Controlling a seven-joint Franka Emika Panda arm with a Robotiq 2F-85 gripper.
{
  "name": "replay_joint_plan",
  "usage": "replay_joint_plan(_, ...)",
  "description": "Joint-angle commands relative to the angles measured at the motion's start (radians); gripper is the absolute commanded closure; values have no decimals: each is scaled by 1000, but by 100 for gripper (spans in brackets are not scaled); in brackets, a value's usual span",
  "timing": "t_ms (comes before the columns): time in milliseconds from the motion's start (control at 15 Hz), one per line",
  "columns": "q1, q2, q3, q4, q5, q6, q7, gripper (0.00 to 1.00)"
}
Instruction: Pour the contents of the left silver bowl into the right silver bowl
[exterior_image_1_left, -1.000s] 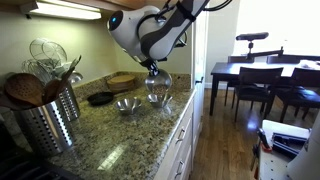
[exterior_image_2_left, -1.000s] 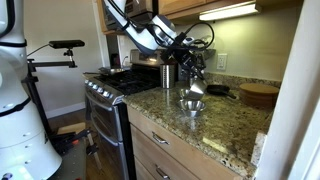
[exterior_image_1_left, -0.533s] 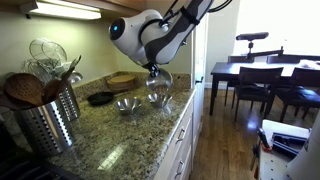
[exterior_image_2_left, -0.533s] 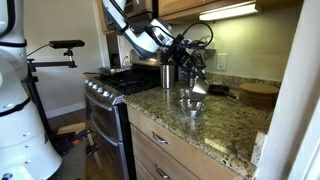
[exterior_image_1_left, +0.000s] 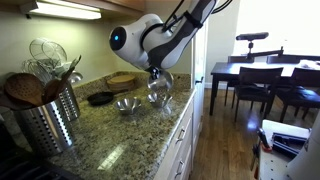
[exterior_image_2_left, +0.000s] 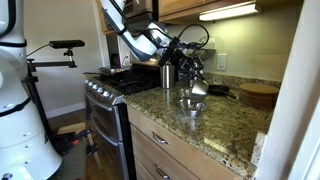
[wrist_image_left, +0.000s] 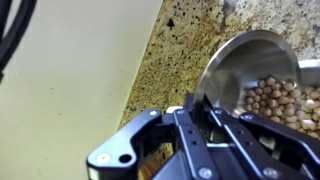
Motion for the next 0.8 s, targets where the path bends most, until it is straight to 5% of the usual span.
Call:
replay_joint_plan(0,18,-58,13,-71,-56,-38,63,92)
replay_joint_plan(733,45,-53,52,-103,-201,-126,169,92)
